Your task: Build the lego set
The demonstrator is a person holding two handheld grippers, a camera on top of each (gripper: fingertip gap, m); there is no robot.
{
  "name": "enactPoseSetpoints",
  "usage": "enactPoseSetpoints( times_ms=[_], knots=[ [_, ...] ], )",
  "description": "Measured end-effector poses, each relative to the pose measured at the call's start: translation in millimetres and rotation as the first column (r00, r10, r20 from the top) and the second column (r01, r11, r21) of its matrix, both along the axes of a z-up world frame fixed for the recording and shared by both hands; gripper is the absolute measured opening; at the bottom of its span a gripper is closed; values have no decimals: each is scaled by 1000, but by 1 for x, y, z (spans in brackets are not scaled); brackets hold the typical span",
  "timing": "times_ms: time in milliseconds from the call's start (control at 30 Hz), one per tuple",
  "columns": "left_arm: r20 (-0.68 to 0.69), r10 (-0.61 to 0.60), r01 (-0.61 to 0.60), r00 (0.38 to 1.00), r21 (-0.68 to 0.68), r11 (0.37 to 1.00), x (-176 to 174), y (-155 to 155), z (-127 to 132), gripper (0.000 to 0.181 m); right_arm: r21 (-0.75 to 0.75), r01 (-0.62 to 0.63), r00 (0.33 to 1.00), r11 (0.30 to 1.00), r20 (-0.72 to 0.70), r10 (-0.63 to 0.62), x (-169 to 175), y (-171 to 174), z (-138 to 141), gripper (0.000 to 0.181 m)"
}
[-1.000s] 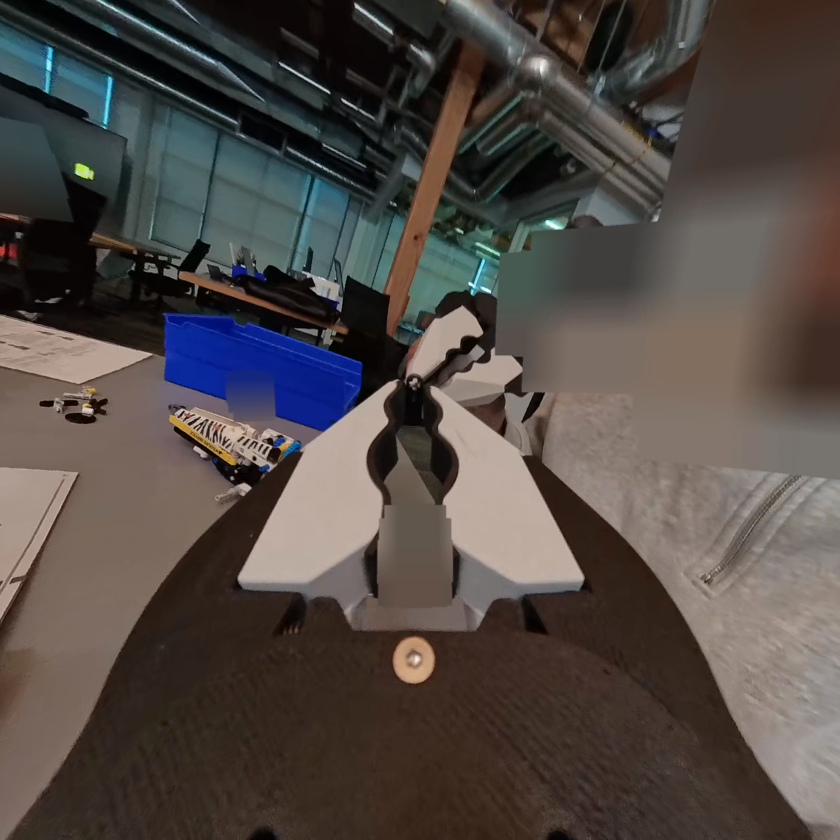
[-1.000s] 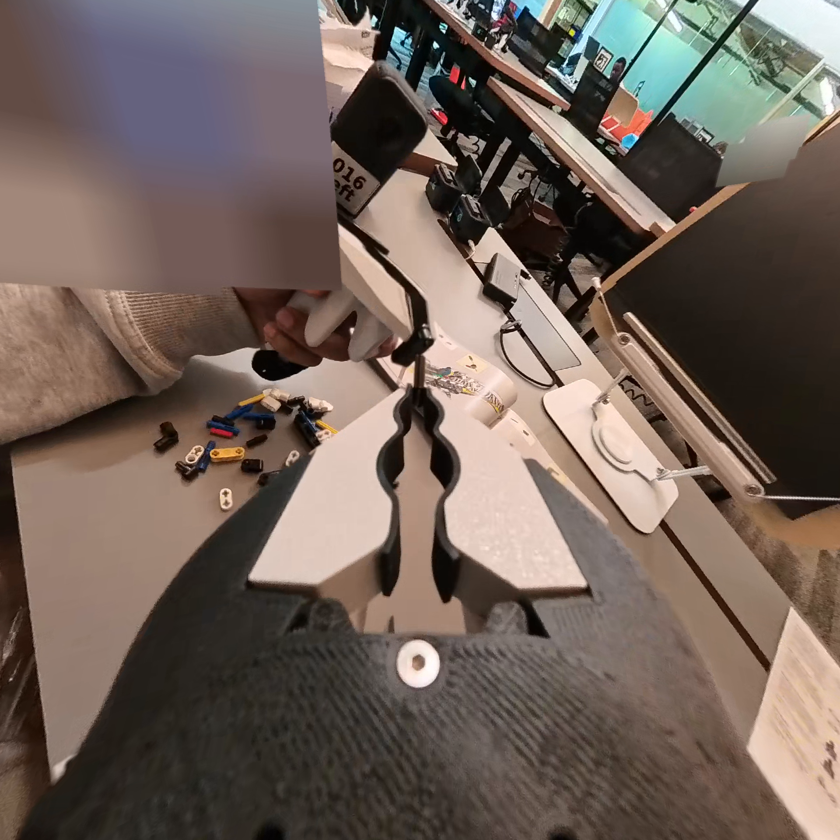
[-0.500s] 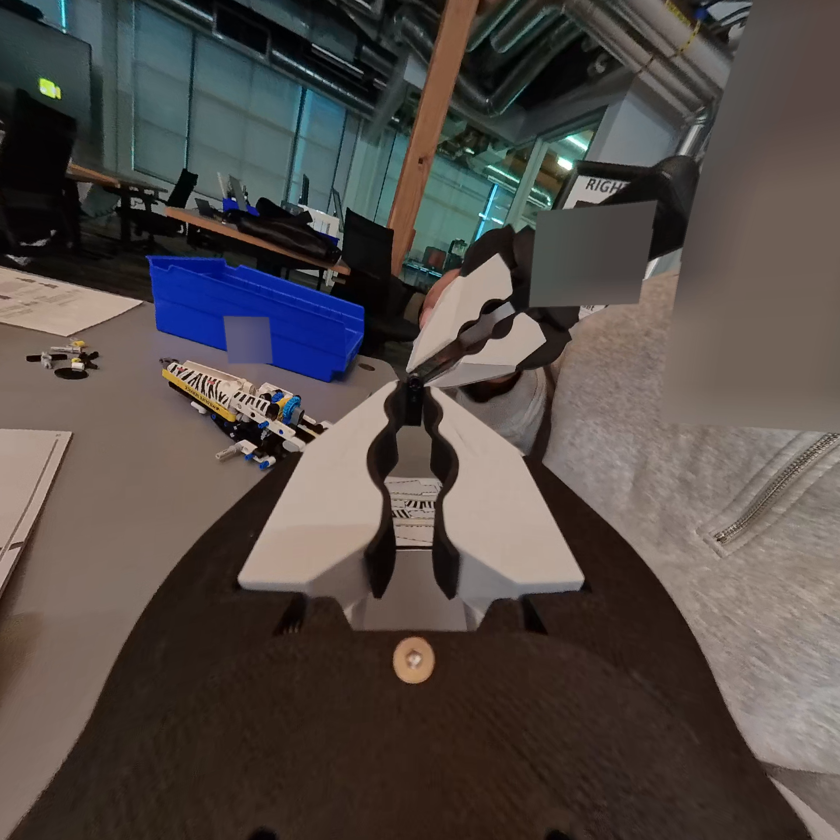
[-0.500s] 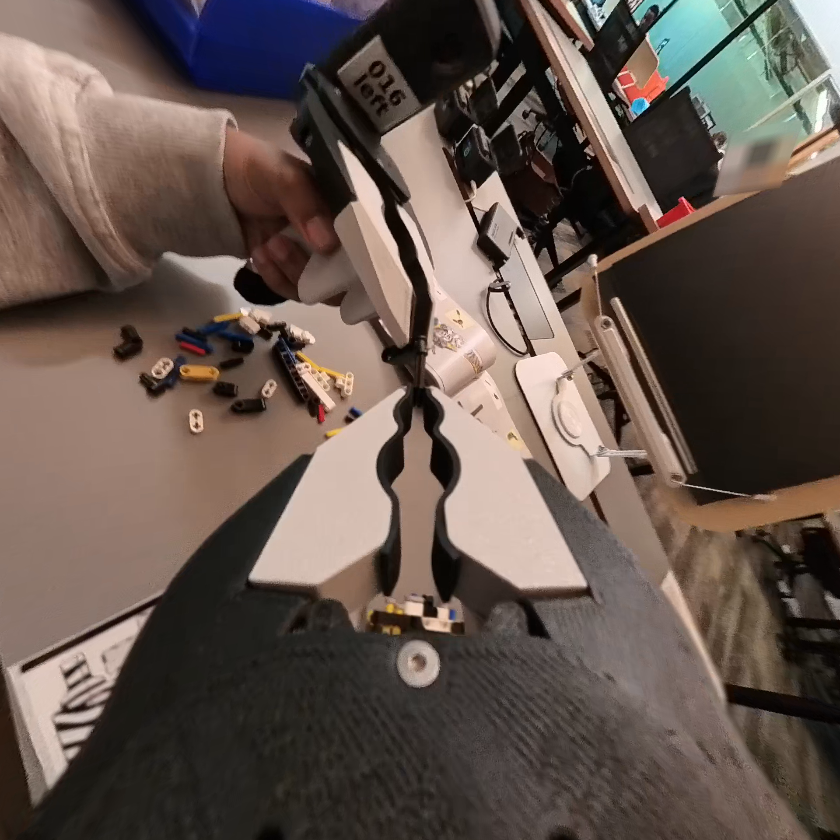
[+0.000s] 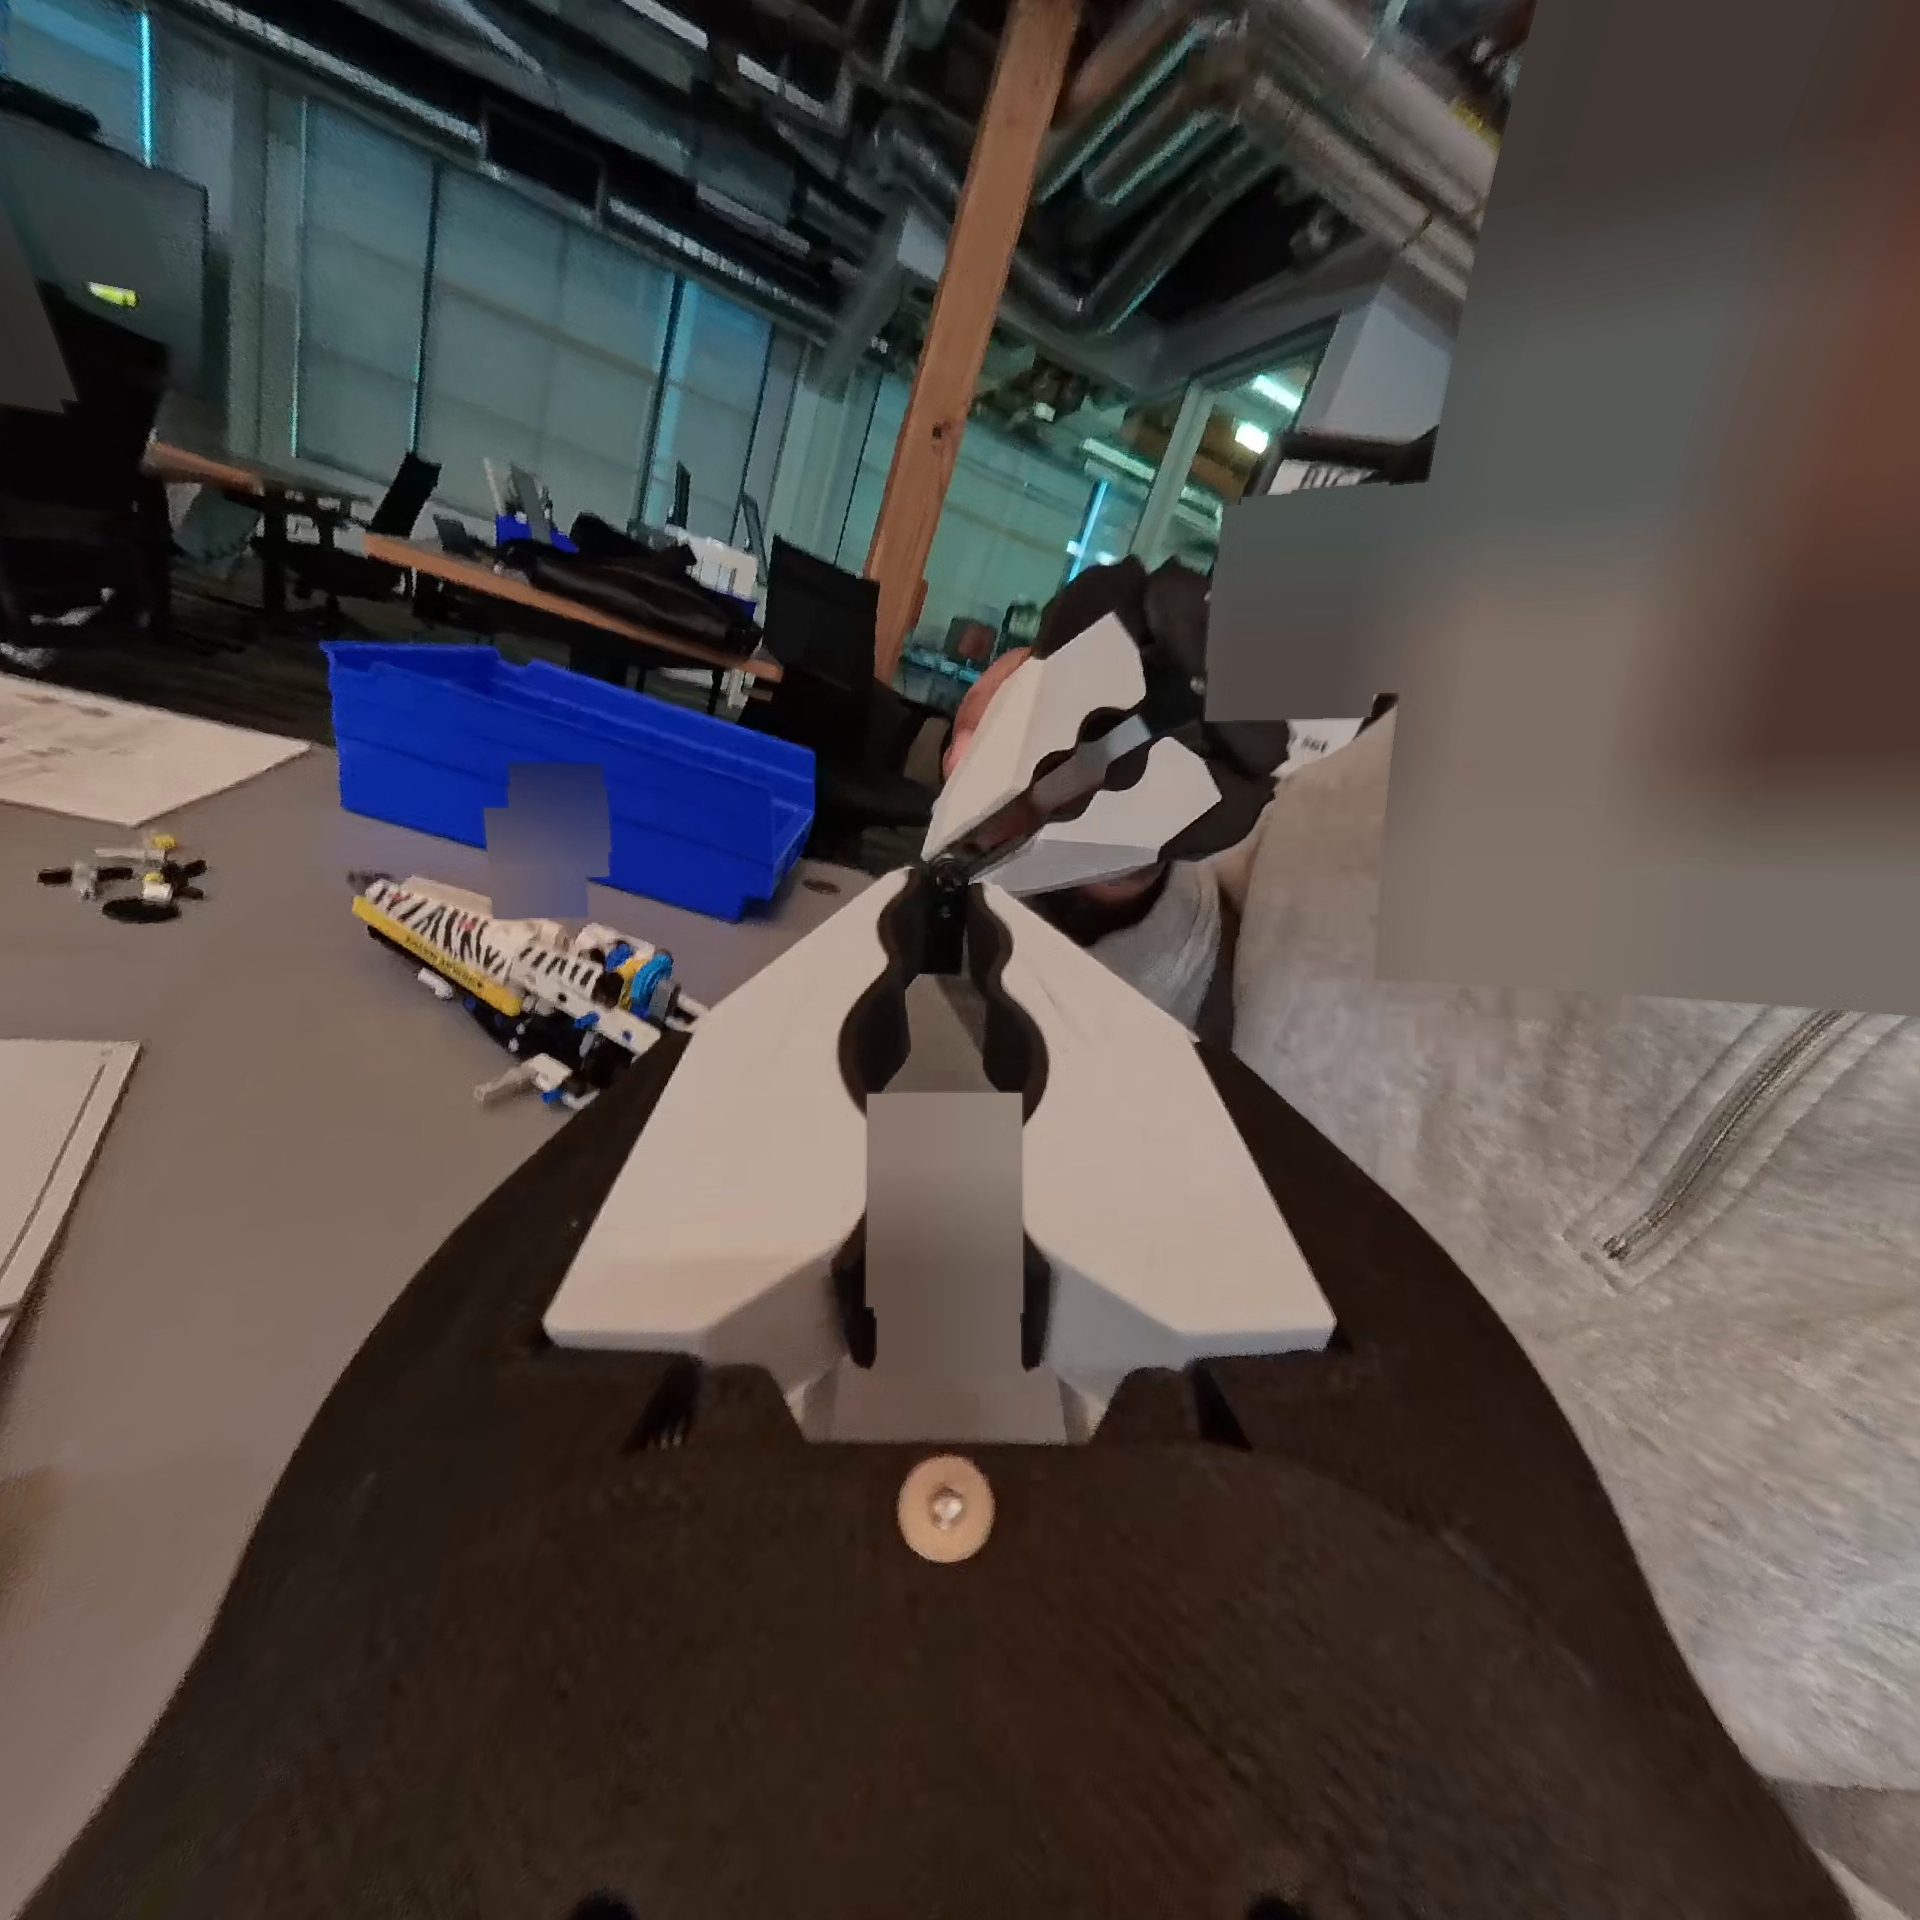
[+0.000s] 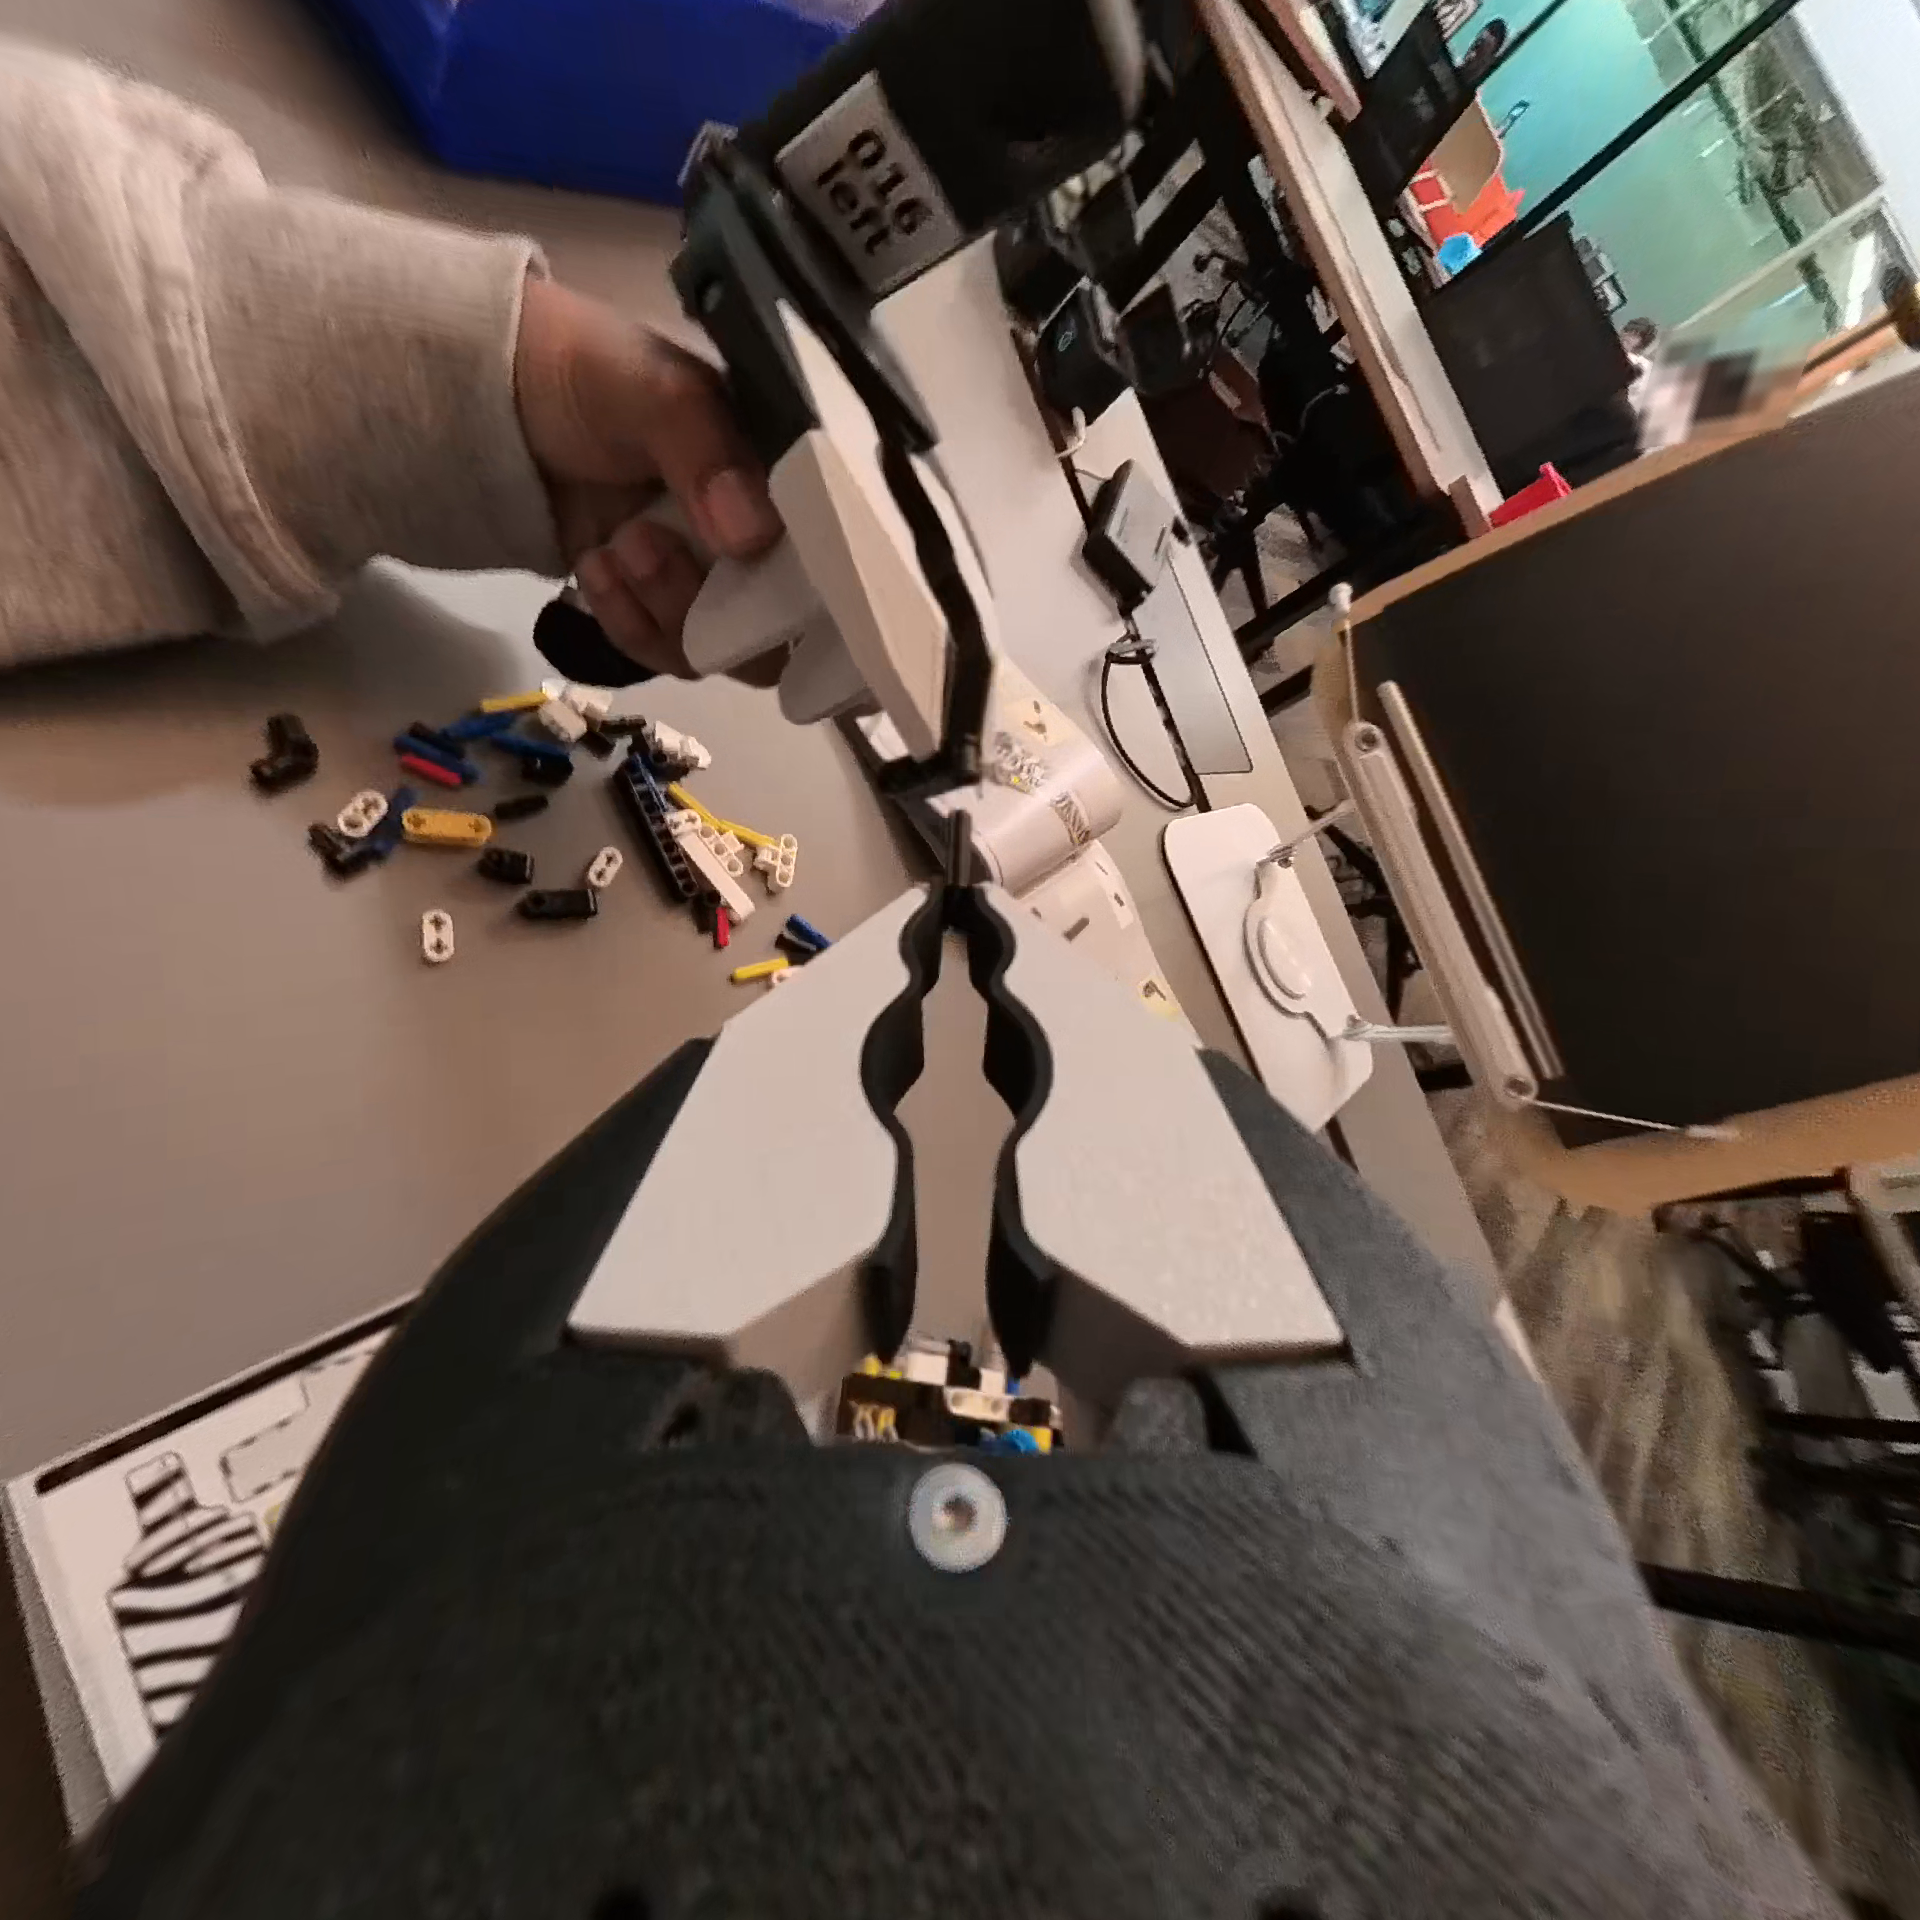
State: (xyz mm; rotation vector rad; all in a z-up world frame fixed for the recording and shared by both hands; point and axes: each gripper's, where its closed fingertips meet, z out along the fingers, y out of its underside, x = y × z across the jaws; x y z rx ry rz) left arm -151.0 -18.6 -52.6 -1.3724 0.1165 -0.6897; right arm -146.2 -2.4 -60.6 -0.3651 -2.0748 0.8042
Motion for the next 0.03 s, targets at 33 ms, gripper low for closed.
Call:
enactPoseSetpoints(
  times_ms=[33],
  knots=[
    [24,-9,8,1000,42,999,-1,-4,7,5,-45,2,1000,999,5,-2,0,1,5,2]
  ],
)
